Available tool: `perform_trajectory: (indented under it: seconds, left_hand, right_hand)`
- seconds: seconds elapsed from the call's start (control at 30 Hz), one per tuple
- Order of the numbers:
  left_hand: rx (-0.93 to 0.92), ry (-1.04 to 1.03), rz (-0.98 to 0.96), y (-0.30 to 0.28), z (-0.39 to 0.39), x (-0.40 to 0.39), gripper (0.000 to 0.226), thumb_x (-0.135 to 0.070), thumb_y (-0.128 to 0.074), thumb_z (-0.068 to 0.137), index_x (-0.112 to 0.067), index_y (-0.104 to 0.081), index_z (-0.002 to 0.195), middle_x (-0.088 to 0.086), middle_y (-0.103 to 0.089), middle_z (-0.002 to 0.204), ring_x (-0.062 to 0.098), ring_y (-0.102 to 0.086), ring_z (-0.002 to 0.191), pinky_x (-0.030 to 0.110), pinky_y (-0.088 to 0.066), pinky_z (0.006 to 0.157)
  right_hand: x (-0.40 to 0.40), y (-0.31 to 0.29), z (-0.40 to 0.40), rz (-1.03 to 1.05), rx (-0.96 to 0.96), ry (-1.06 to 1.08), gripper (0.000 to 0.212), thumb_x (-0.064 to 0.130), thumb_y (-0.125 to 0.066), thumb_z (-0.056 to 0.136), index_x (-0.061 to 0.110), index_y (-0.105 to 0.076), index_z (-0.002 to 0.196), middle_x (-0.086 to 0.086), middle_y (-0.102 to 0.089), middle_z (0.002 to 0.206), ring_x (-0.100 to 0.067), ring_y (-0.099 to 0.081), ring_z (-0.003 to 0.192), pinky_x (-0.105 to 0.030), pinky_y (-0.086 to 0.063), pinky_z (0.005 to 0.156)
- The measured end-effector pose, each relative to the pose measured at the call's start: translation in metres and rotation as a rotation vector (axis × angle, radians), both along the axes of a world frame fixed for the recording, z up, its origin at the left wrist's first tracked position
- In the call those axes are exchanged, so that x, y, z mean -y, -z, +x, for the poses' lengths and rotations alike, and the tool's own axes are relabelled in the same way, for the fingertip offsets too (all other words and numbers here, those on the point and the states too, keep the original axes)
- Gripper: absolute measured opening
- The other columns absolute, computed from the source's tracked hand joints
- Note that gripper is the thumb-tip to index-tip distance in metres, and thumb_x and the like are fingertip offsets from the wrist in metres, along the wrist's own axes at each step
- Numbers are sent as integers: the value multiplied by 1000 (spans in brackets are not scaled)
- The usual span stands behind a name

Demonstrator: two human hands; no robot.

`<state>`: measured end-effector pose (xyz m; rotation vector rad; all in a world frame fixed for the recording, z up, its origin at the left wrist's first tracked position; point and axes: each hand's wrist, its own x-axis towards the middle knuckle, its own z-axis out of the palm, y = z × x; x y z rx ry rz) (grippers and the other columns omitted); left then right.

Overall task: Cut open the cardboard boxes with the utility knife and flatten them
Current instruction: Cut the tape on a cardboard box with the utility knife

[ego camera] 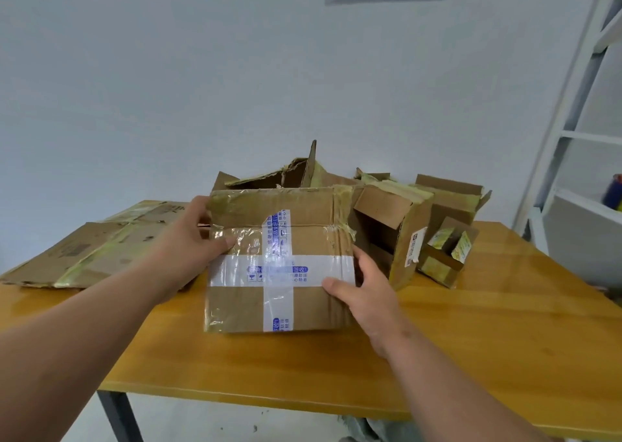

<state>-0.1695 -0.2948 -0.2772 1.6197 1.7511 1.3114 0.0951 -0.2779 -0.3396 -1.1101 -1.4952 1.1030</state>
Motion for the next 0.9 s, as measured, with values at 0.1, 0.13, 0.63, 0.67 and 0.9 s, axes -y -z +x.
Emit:
perform_trajectory:
  seconds: [0.1,0.13,0.63,0.67,0.9]
  left_hand:
    - [-87,-100,104,1,10,-15,37,-21,-70,88,-30,-44,111,-22,-52,97,14,-56,100,33,-47,74]
    - [-106,-123,115,2,12,-21,36,-22,-69,88,-28,-42,111,-20,-51,96,15,-54,100,33,-46,75]
    - [-45,-143,22,8,13,-68,50,-28,-63,93,-31,-30,130,7,-53,133,27,-58,109,47,-54,85]
    - [-48,-147,13,11,12,-64,53,-28,-63,93,-33,-28,132,10,-52,136,30,-58,113,48,-54,86]
    - [-27,-120,59,2,7,-24,51,-30,-65,91,-42,-32,128,-1,-56,119,22,-61,103,50,-56,82]
  right_hand:
    - [-16,5,-8,117,130,105,76,15,-72,90,30,-30,152,28,-51,110,7,-54,96,-7,-51,74]
    - [-22,6,-11,138,147,133,77,16,-71,91,30,-27,153,27,-52,114,7,-54,98,-6,-50,75]
    - [-69,7,-28,228,299,291,79,24,-64,96,35,-14,157,8,-35,154,-13,-35,140,-39,-40,113]
    - [-66,11,-28,227,299,295,79,24,-64,95,34,-15,157,8,-36,154,-13,-36,140,-39,-40,113]
    - [-30,15,-27,162,298,299,78,32,-71,90,30,-24,152,6,-51,142,-16,-52,128,-42,-52,101]
